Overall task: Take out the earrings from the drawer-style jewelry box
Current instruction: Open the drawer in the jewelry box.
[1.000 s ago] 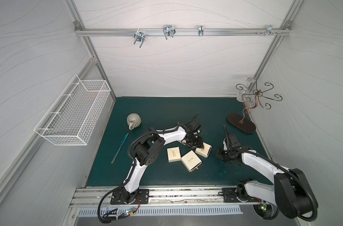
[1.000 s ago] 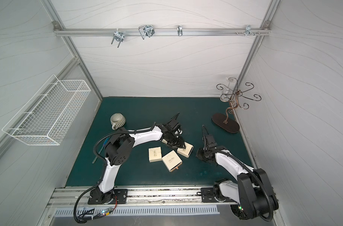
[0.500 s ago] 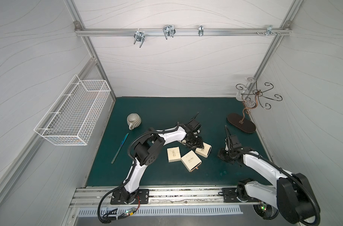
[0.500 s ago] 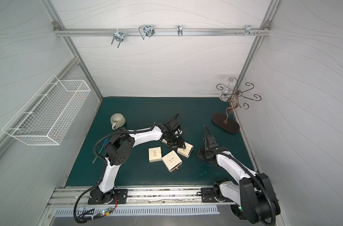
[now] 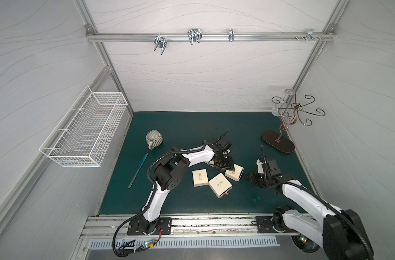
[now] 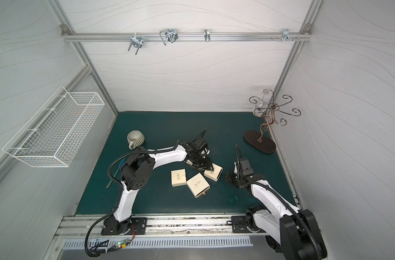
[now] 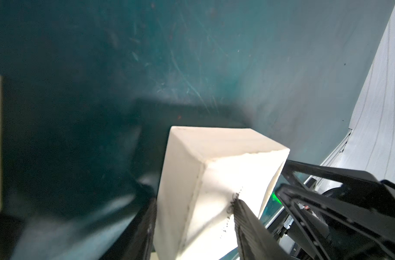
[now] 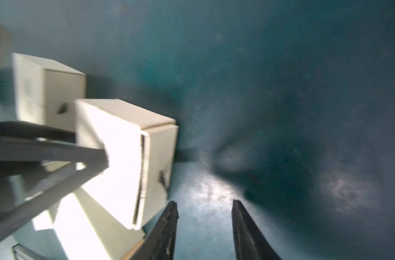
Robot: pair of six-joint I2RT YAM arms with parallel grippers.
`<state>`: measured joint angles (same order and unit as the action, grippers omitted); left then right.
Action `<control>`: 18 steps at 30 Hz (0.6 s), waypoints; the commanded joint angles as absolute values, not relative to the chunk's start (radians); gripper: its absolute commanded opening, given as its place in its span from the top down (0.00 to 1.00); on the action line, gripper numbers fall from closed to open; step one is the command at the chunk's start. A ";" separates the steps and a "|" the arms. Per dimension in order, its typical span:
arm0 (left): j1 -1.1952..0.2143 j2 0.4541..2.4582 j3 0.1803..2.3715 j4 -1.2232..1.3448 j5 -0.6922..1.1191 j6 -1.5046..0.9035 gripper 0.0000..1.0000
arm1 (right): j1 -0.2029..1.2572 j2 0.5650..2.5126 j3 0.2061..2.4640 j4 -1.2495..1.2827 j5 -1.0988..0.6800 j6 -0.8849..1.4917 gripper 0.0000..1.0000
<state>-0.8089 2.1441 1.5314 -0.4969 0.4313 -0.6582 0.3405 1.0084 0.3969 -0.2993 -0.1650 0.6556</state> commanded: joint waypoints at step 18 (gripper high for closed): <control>-0.779 2.200 1.514 -0.597 0.299 -0.662 0.43 | 0.459 1.212 0.552 -0.404 0.012 0.620 0.55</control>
